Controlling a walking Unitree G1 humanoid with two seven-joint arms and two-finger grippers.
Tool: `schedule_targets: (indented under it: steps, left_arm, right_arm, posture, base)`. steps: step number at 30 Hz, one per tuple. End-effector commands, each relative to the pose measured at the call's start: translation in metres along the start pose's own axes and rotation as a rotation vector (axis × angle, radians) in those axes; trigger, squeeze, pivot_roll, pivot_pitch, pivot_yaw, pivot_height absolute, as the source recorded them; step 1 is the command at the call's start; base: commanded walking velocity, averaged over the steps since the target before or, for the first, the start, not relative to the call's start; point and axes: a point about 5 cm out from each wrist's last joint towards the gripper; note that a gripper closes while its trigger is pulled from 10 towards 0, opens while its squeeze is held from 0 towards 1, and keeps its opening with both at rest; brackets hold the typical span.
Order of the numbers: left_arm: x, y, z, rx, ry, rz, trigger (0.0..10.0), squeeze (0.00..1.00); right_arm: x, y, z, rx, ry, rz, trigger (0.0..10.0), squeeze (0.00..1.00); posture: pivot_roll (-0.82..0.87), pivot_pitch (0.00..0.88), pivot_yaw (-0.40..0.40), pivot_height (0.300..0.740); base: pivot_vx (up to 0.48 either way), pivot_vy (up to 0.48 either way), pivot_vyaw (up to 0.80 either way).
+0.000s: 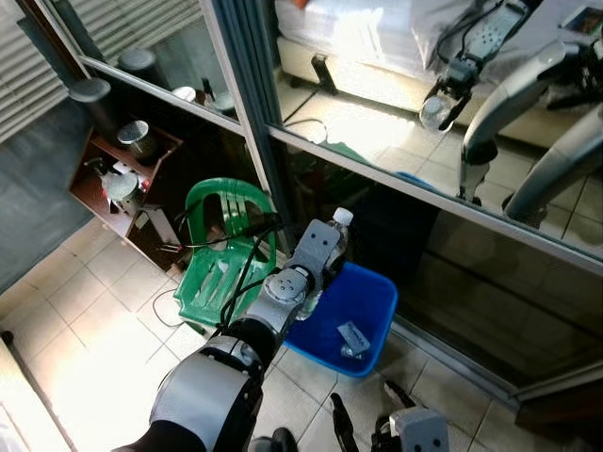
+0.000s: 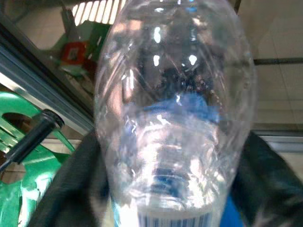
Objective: Clean up the room
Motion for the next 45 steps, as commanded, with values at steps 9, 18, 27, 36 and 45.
schedule_targets:
  steps: [9, 18, 27, 36, 45]
  left_arm:
    - [-0.007, 0.002, -0.066, 0.098, -0.138, 0.010, 10.0, 1.00]
    - [0.019, -0.035, 0.018, 0.105, -0.107, -0.018, 10.0, 0.00]
    - [0.082, -0.046, 0.095, 0.098, -0.007, -0.204, 10.0, 0.00]
    - [0.151, -0.093, 0.096, 0.126, 0.184, -0.223, 10.0, 0.00]
    - [0.155, -0.098, 0.079, 0.230, 0.253, -0.182, 10.0, 0.00]
  right_arm:
    - [0.006, -0.003, 0.002, -0.006, -0.022, 0.038, 10.0, 0.00]
    - [-0.016, -0.005, -0.049, 0.018, -0.135, 0.011, 10.0, 0.00]
    - [-0.050, -0.003, -0.094, 0.011, -0.232, -0.020, 10.0, 0.00]
    - [-0.060, 0.002, -0.117, 0.003, -0.303, -0.064, 10.0, 0.00]
    - [-0.080, -0.004, -0.114, -0.005, -0.248, -0.048, 10.0, 0.00]
  posture:
    - [-0.42, 0.297, 0.205, 0.740]
    - [-0.30, 0.135, 0.142, 0.740]
    - [-0.14, 0.011, 0.057, 0.740]
    - [-0.04, 0.000, -0.010, 0.740]
    - [-0.03, 0.000, -0.019, 0.740]
  base:
    - [0.000, 0.000, 0.00]
    - [0.000, 0.000, 0.00]
    - [0.000, 0.000, 0.00]
    - [0.000, 0.000, 0.00]
    - [0.000, -0.157, 0.69]
Point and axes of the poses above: a point about 5 cm out from each wrist's last joint towards the gripper, its own x axis pointing back from the gripper into the wrist, its own y axis along the axis of the wrist's last joint, z = x × y, and after that the axes turned 13 degrees about x, right-handed
